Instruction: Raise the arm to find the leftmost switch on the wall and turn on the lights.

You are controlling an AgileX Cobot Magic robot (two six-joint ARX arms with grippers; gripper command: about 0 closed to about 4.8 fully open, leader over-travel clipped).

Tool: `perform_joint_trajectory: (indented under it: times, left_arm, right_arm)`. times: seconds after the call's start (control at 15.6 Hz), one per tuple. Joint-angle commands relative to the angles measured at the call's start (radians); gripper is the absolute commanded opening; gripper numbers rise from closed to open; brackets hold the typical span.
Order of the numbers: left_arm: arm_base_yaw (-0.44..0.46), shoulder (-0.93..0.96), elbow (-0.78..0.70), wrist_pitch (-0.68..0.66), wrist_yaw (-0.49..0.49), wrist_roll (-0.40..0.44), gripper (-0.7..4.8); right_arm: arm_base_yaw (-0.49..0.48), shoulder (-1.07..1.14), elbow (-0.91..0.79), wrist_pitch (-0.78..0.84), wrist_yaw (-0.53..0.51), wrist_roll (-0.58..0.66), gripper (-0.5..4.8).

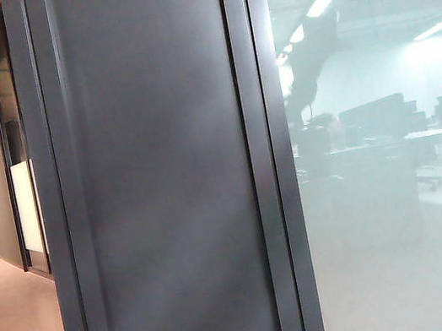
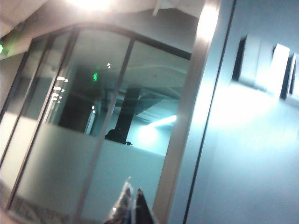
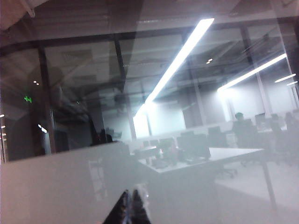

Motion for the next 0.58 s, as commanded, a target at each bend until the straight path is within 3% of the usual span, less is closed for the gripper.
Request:
perform_joint_trajectory:
  times: [0.06, 0.19, 0.39, 0.58]
  left_arm:
    - [0.003, 0.198, 0.200, 0.027, 0.010, 0.013, -0.06]
    - [0.002, 0.388, 0.335, 0.072, 0.033, 0.012, -0.06]
    - [0.002, 0.643, 0.544, 0.132, 0.198, -0.002, -0.05]
    - [0.002, 0.801, 0.723, 0.135, 0.201, -0.032, -0.05]
  right_arm:
    - [-0.001, 0.174, 0.158, 0.016, 0.002, -0.049, -0.01]
    - [-0.001, 0.332, 0.281, 0.027, -0.031, -0.048, -0.01]
    - [-0.001, 0.569, 0.508, 0.037, -0.131, -0.048, -0.01]
    - [0.000, 0.784, 0.763, 0.035, -0.187, -0.048, -0.01]
